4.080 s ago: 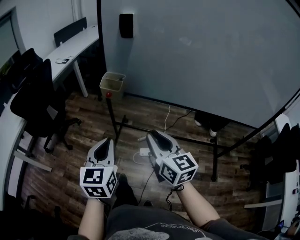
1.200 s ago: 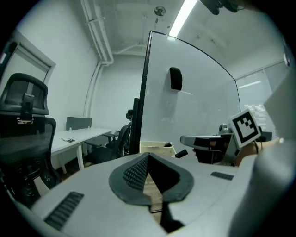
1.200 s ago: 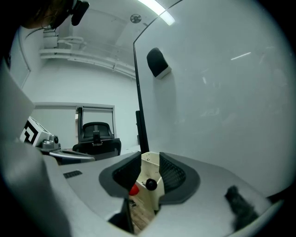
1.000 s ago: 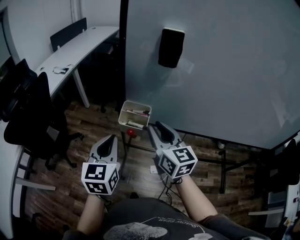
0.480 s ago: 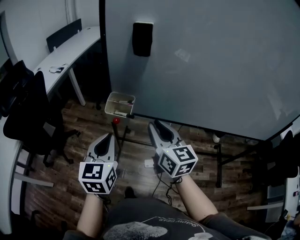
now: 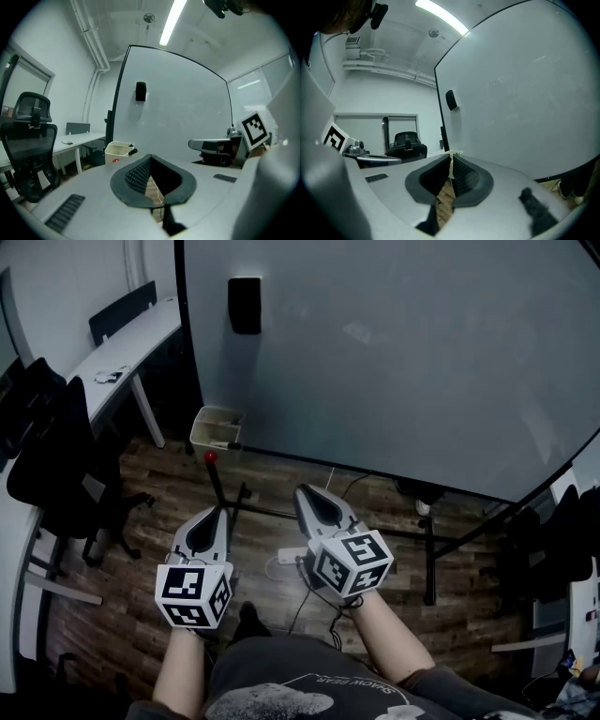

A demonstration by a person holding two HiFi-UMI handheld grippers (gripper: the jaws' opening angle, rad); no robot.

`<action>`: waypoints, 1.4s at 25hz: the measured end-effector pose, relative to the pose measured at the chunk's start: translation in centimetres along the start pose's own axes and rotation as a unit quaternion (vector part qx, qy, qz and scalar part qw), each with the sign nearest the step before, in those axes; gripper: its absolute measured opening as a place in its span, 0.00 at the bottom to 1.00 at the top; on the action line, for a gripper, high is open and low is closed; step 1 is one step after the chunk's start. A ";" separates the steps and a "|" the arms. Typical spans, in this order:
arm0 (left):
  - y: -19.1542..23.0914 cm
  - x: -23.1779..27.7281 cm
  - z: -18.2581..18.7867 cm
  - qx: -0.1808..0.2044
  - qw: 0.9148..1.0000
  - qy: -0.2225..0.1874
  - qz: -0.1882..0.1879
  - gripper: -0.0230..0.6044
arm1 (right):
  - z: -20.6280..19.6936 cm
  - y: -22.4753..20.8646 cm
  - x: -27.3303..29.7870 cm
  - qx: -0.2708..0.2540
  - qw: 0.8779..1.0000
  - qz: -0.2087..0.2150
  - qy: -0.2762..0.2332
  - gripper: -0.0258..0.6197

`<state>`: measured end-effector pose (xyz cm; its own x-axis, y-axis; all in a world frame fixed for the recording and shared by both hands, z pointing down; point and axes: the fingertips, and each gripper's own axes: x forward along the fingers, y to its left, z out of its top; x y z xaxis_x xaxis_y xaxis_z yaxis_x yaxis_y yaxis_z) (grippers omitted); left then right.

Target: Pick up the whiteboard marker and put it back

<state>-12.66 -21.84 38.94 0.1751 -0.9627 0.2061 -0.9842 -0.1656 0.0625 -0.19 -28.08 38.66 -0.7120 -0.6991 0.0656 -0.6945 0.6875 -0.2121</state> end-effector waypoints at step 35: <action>-11.4 -12.9 -6.7 -0.014 0.999 0.031 0.035 0.06 | -5.4 3.5 -18.1 -0.001 0.998 0.031 0.051 0.07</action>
<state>-3.56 -6.07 42.14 0.1080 -0.9563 0.2718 -0.9931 -0.0914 0.0731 9.71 -11.97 42.00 -0.7603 -0.6318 0.1508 -0.6490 0.7290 -0.2177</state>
